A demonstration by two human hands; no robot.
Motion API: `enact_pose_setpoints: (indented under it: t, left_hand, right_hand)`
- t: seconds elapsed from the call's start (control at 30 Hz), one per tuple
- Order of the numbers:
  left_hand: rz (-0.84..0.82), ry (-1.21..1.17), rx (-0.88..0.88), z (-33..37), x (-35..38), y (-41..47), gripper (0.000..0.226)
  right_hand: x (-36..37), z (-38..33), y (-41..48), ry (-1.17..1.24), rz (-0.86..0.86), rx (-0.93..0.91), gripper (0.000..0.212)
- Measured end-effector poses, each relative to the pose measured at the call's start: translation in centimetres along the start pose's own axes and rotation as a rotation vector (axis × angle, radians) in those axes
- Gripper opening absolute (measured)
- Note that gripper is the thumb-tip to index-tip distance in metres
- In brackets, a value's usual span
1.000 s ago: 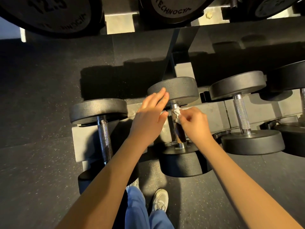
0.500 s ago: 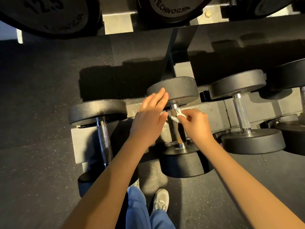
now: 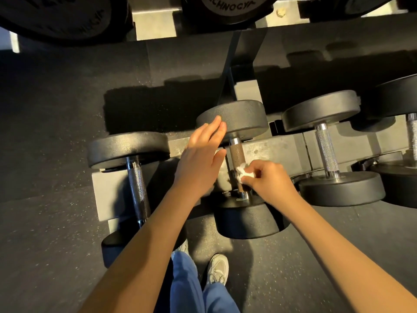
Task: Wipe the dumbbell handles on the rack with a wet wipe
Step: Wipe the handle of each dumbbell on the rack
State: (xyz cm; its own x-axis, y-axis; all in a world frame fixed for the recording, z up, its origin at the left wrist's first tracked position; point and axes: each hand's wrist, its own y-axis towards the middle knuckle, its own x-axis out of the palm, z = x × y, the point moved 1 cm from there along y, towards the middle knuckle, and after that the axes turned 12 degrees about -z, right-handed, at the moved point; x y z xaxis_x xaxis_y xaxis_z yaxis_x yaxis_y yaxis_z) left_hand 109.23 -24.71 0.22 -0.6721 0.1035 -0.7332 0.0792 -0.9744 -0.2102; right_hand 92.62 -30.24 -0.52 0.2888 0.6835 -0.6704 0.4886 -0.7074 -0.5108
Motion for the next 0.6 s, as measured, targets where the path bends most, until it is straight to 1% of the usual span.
enact_pose_setpoints:
  t: [0.03,0.07,0.1,0.13,0.2,0.23,0.27,0.33,0.43,0.47,0.5,0.53,0.6]
  left_hand:
    - [0.001,-0.002,-0.004,0.0,0.0,0.0,0.058]
    - [0.001,-0.005,-0.01,0.0,0.1,0.0,0.057]
    - [0.0,-0.009,-0.014,0.0,0.2,0.0,0.057]
    - [0.0,-0.013,-0.013,0.0,0.2,0.0,0.057]
    - [-0.002,-0.026,-0.002,0.0,0.2,-0.1,0.057]
    - [-0.003,-0.031,0.001,-0.1,0.2,-0.1,0.057]
    - [-0.002,-0.032,0.002,-0.2,0.2,-0.1,0.057]
    - [-0.002,-0.024,0.006,-0.2,0.2,-0.1,0.057]
    - [0.005,-0.033,0.007,-0.3,0.3,0.0,0.057]
    - [0.008,-0.04,0.006,-0.2,0.4,0.0,0.057]
    - [0.011,-0.047,0.006,-0.2,0.5,0.0,0.057]
    - [0.013,-0.052,0.006,-0.2,0.6,-0.1,0.058]
    - [0.01,-0.052,0.011,-0.3,0.7,-0.1,0.058]
  right_hand:
    - [-0.2,0.2,-0.3,-0.045,-0.082,0.032,0.017]
    - [-0.4,0.4,-0.4,-0.061,-0.126,0.054,0.017]
    - [-0.7,0.3,-0.3,-0.04,-0.115,0.055,0.017]
    - [-1.0,0.1,-0.1,0.016,-0.056,0.045,0.017]
    - [-1.2,-0.2,0.4,0.145,0.116,0.009,0.014]
    - [-1.1,-0.3,0.6,0.18,0.168,0.006,0.015]
    - [-0.7,-0.3,0.7,0.174,0.177,0.011,0.015]
    - [0.1,0.2,0.5,0.104,0.095,0.04,0.014]
    - [-0.2,0.7,-0.5,-0.009,-0.121,0.097,0.011]
    - [-0.5,0.7,-0.7,-0.027,-0.158,0.102,0.012]
    - [-0.8,0.6,-0.6,-0.027,-0.148,0.092,0.016]
    - [-1.2,0.3,-0.3,-0.004,-0.084,0.065,0.02]
    - [-1.7,-0.8,1.0,0.06,0.123,-0.011,0.024]
